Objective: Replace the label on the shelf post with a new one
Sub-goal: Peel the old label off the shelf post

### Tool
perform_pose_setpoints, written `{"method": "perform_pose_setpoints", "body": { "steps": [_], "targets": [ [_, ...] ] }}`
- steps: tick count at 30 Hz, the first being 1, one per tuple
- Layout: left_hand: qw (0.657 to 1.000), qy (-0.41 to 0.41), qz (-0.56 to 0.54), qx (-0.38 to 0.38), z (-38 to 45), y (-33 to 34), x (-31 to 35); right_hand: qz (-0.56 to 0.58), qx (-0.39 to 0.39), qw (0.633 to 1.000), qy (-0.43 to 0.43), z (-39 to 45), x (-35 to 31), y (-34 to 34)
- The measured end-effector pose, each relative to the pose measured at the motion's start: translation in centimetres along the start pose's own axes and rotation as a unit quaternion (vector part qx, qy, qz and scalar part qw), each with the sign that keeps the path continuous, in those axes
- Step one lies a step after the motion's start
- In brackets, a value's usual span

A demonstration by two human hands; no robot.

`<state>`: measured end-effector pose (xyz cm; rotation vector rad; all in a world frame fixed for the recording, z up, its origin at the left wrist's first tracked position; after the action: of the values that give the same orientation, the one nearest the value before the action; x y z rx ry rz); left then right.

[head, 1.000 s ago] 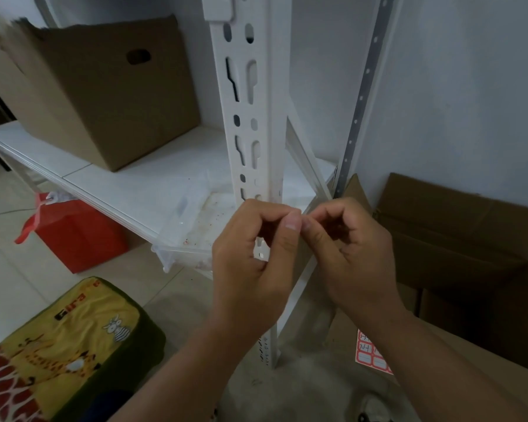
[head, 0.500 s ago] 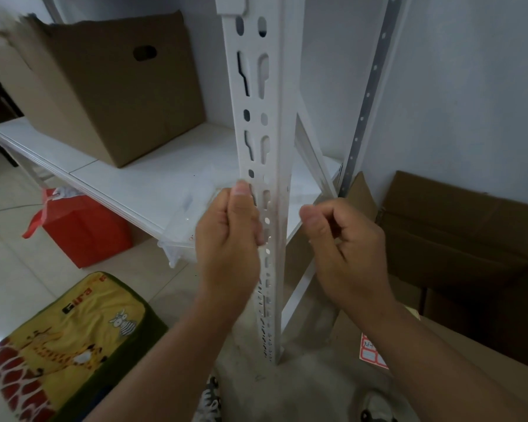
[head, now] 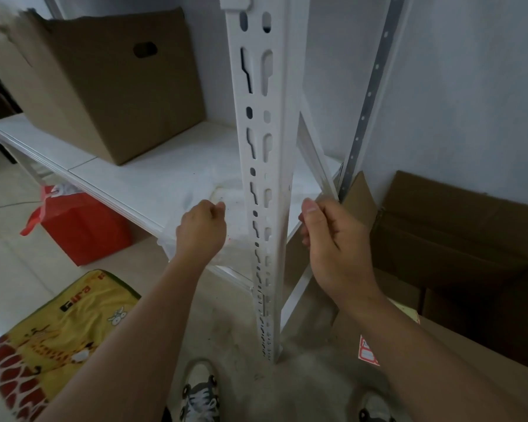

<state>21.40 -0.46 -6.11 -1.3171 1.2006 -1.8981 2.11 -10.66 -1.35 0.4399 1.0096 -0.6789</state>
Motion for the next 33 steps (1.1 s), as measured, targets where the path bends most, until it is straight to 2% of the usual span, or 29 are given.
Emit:
{"method": "perform_pose_setpoints", "body": {
  "steps": [6, 8, 11, 14, 18, 25, 28, 30, 33],
  "targets": [
    [0.99, -0.008, 0.138, -0.041, -0.4, 0.1, 0.6, -0.031, -0.012, 0.999, 0.003, -0.1, 0.2, 0.3],
    [0.99, -0.018, 0.13, -0.048, -0.5, 0.4, 0.8, -0.035, -0.015, 0.999, -0.002, -0.1, 0.2, 0.3],
    [0.996, -0.031, 0.066, -0.042, -1.0, 0.0, 1.1, -0.044, -0.013, 0.998, -0.033, -0.1, -0.1, 0.5],
    [0.999, -0.034, 0.004, 0.03, -1.2, -1.1, 1.8, -0.096, -0.019, 0.988, -0.118, -0.1, -0.6, 0.8],
    [0.984, -0.007, -0.156, 0.089, -2.2, -2.3, 3.2, -0.162, -0.021, 0.964, -0.21, -0.4, -0.7, 0.9],
    [0.934, 0.032, -0.344, 0.093, -5.2, -3.6, 6.1, -0.239, -0.029, 0.935, -0.262, -0.6, -0.5, 0.6],
    [0.917, 0.07, -0.388, 0.06, -6.7, -3.4, 6.9, -0.257, -0.039, 0.925, -0.277, -0.6, -0.7, 0.5],
    [0.905, 0.082, -0.418, 0.017, -7.3, -3.0, 7.2, -0.223, -0.044, 0.941, -0.252, -0.6, -0.7, 0.5],
    [0.895, 0.09, -0.437, -0.004, -7.9, -2.8, 7.7, -0.082, -0.018, 0.992, -0.09, -0.3, -1.0, 0.6]
  ]
}}
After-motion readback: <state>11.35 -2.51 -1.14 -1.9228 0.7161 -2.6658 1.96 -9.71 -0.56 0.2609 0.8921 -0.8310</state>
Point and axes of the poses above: each hand's wrist, its own z-axis towards the middle knuckle, its own y-axis out of the palm, x = y × z, the point moved 2 cm from there along z, towards the middle knuckle, and after that the axes turned 15 degrees about z, right-handed, at the moved point
